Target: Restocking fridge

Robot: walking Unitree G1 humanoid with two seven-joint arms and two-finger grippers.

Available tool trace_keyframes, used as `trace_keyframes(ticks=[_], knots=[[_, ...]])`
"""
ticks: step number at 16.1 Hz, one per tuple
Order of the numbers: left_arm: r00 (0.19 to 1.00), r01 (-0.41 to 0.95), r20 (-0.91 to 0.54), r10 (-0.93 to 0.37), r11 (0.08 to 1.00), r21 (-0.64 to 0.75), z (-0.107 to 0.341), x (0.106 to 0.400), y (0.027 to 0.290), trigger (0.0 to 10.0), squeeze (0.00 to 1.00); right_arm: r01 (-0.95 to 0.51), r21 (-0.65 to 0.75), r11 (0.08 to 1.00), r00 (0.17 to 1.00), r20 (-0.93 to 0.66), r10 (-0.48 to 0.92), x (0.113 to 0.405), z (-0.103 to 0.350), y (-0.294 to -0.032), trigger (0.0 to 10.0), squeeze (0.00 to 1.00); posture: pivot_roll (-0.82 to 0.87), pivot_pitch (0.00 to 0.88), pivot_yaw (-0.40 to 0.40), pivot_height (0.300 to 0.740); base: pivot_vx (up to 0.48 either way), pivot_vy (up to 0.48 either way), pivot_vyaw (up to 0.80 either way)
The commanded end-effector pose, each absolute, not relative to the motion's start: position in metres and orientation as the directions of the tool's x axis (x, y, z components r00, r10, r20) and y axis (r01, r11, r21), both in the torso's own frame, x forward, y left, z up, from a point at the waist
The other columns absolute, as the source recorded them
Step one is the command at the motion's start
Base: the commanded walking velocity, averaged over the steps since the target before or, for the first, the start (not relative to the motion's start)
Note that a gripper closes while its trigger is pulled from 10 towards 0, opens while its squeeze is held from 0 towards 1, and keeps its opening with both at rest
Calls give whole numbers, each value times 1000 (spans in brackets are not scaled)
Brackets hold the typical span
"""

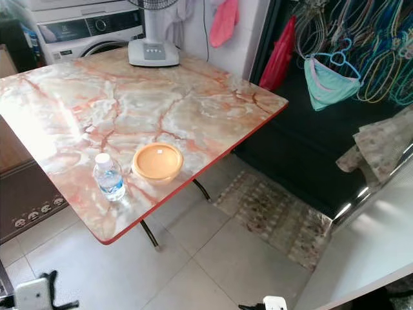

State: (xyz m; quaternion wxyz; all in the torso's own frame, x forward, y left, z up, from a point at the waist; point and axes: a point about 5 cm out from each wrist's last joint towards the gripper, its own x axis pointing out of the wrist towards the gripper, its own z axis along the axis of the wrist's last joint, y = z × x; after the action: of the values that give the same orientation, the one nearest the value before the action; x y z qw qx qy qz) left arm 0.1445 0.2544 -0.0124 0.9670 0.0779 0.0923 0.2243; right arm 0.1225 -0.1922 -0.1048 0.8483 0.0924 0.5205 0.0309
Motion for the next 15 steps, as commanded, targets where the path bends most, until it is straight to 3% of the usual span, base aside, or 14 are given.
trace_keyframes(ticks=[1, 4, 6, 10, 15], knots=[[892, -425, -73, 446, 884, 195, 1, 147, 252, 10000, 0, 42, 178, 983, 448, -883, 141, 121, -105, -197, 10000, 0, 207, 0, -111, 740, 0, 0, 0], [854, -521, 119, 507, 822, 230, 46, 153, 264, 10000, 0, 34, 180, 983, 446, -883, 146, 121, -104, -198, 10000, 0, 230, 0, -118, 740, 0, 0, 0], [862, -505, 181, 474, 838, 207, 66, 162, 260, 10000, 0, 25, 178, 984, 443, -884, 148, 122, -104, -198, 10000, 0, 230, 0, -122, 740, 0, 0, 0], [933, -245, 313, 178, 951, 188, 129, 220, 216, 10000, 0, 35, 180, 983, 451, -881, 145, 124, -104, -198, 10000, 0, 237, 0, -125, 740, 0, 0, 0], [939, -59, 344, -13, 978, 200, 167, 239, 191, 10000, 0, 50, 179, 982, 465, -875, 136, 126, -103, -197, 10000, 0, 222, 0, -115, 740, 0, 0, 0]])
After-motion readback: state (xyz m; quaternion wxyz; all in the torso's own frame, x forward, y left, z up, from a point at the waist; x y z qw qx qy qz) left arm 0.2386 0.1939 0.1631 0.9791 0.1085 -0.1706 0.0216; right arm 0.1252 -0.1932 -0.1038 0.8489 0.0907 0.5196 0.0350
